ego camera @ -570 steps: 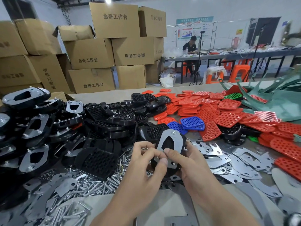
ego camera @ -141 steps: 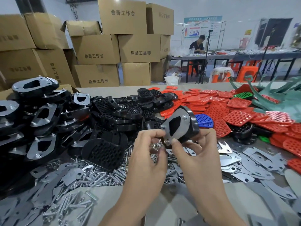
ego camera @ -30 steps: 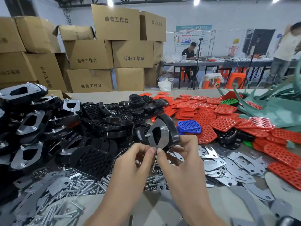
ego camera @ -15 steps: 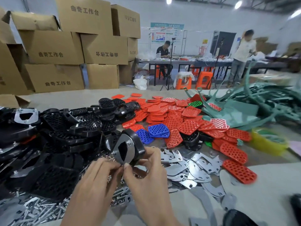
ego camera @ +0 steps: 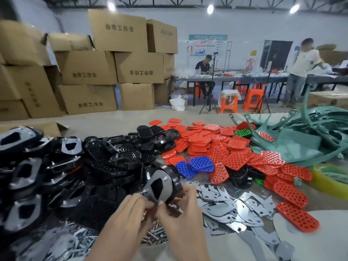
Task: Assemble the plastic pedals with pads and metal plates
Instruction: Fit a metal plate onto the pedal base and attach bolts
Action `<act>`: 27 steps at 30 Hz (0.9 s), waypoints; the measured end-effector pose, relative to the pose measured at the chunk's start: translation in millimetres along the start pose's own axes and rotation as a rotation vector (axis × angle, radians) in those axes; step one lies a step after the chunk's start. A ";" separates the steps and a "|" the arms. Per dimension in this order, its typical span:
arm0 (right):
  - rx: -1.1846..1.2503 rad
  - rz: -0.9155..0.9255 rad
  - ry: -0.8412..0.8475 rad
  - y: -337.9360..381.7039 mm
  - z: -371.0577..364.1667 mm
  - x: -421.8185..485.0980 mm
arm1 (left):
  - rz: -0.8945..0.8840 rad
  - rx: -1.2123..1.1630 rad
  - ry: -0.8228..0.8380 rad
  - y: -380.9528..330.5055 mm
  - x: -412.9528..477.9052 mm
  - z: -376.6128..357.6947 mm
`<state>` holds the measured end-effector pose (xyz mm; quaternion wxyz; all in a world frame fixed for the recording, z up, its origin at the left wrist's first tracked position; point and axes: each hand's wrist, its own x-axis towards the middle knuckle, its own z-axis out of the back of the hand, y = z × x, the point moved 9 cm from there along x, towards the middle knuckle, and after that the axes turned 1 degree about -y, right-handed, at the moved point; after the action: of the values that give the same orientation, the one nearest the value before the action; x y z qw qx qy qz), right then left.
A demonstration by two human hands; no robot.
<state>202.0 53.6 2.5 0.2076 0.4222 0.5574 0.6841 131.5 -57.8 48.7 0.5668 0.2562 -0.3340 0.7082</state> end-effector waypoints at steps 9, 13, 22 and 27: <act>0.284 -0.122 0.260 36.1 -93.3 1.9 | 0.615 -0.348 -0.268 71.6 -27.8 95.5; 0.390 -0.178 0.356 35.7 -132.5 1.7 | 0.849 -0.457 -0.276 103.3 -45.1 118.0; 0.530 -0.281 0.551 58.1 -211.3 11.5 | 1.005 -0.764 -0.170 153.1 -49.2 151.7; 0.453 -0.244 0.541 94.5 -242.1 44.9 | 1.057 -0.760 -0.448 210.4 -7.2 190.5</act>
<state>-1.2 -82.4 101.4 0.0341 0.1918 0.7756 0.6004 -74.8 -236.1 128.0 0.1132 -0.0172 -0.7484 0.6533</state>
